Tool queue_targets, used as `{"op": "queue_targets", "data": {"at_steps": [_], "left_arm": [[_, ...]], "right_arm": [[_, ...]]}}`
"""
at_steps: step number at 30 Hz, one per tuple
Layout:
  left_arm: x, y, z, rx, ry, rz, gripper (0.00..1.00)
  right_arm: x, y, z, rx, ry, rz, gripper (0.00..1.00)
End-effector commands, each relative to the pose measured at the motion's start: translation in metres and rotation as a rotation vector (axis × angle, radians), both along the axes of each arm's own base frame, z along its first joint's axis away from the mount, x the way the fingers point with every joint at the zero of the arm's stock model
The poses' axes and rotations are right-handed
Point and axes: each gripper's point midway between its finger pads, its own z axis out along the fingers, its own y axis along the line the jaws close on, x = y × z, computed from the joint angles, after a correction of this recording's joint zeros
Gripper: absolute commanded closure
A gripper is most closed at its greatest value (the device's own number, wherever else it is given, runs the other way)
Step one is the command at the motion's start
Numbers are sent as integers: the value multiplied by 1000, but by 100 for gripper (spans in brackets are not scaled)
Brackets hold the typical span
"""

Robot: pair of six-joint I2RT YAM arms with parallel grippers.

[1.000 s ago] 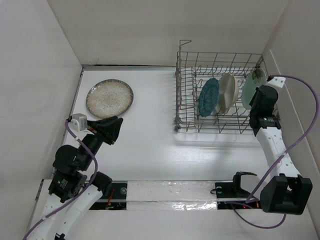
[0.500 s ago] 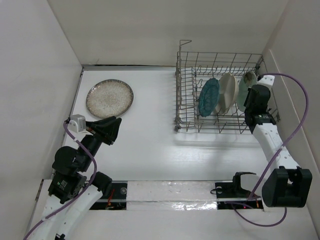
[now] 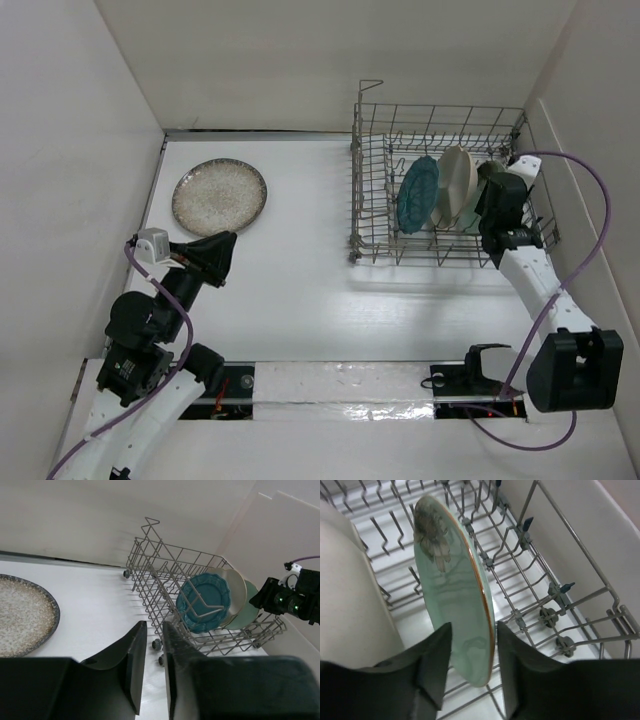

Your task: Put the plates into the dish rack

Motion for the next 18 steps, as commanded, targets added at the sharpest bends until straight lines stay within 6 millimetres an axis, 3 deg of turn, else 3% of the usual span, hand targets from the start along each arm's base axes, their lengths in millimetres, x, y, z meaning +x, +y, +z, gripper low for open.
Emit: {"op": "queue_targets", "data": {"at_steps": [1,4,5,6,9,11,12,13,14,16,18], "left_arm": [[6,3,2,-13,-1,30,86],[11,1,-3,-5,21,39,90],[17,2,-5,1,38,57,97],[17,2,-5,1,38,57,100],[25,4,-6,-6,74,94,100],[32,1,-9,-22,106,98,100],[34,-1,-8,-35,114,96,100],[42,-7,-15,-31,152,92,100],[47,-11,-17,-41,172,91,100],[62,-23,-29,-71,249,86,100],[74,-32,-38,-130,301,84,100]], "right_arm": [[0,-2,46,53,-208,-55,51],[-9,3,65,119,-268,-54,38],[-16,23,104,204,-385,37,34],[-16,24,105,205,-387,38,33],[-30,42,141,256,-484,125,34],[-37,66,160,296,-538,232,49],[-46,77,172,318,-581,283,75],[-50,96,167,349,-582,355,88],[-53,114,177,387,-629,436,99],[-63,136,177,425,-643,520,100],[-71,173,170,468,-625,654,100]]}}
